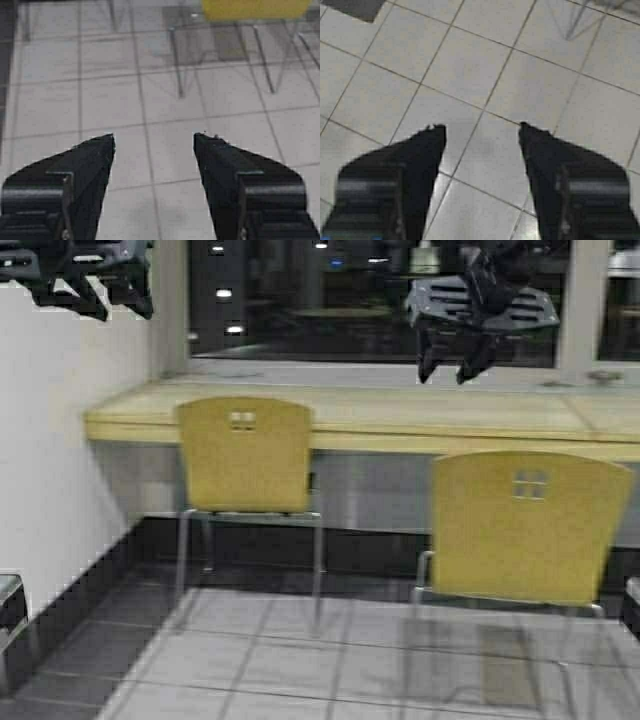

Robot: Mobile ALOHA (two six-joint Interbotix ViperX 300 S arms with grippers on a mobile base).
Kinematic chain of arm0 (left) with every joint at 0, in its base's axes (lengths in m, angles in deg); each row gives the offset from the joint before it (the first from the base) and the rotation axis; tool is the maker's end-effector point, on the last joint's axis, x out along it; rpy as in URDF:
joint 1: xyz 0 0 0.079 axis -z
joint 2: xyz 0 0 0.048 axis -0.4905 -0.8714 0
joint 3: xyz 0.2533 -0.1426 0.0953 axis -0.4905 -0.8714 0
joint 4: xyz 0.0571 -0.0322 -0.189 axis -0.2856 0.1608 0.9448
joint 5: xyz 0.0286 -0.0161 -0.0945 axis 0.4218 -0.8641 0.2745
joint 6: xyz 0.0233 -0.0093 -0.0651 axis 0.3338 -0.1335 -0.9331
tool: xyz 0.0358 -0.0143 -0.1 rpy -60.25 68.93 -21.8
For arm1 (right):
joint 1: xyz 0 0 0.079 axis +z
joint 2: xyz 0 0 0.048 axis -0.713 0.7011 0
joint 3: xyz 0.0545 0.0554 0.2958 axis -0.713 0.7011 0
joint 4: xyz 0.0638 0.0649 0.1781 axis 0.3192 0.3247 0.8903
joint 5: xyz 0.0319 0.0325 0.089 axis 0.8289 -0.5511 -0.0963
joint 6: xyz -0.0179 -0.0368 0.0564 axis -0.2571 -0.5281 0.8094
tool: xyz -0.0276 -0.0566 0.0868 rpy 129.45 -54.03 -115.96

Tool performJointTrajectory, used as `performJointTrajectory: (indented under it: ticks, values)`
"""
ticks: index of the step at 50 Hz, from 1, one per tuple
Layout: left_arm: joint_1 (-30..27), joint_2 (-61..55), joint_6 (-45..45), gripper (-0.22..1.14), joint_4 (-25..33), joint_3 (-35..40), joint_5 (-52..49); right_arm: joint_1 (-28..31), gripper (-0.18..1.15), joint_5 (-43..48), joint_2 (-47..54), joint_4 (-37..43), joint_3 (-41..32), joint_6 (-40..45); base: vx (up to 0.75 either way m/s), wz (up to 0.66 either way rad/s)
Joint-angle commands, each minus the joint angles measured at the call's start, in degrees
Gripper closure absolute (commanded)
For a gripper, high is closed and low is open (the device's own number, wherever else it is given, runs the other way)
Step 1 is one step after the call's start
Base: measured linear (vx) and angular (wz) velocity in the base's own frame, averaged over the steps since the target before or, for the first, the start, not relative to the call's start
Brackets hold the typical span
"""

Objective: Push the chairs under the table

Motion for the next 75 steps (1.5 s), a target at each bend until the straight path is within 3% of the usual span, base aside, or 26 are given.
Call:
performJointTrajectory:
  ticks: [1, 39, 75]
  values:
    - [0.0, 0.4, -0.1, 0.05, -0.2, 1.0, -0.1, -0.3, 0.13, 0.2, -3.1, 0.2, -0.7, 0.4, -0.06, -0.41]
    - [0.1, -0.7, -0.6, 0.05, -0.2, 1.3, -1.3, -0.2, 0.13, -0.2, -1.5, 0.3, -0.6, 0.9, 0.04, -0.25]
    - [0.1, 0.2, -0.4, 0.05, 0.2, 2.3, -2.7, -0.3, 0.13, -1.1, -1.0, 1.1, -2.5, 2.7, 0.24, -0.06]
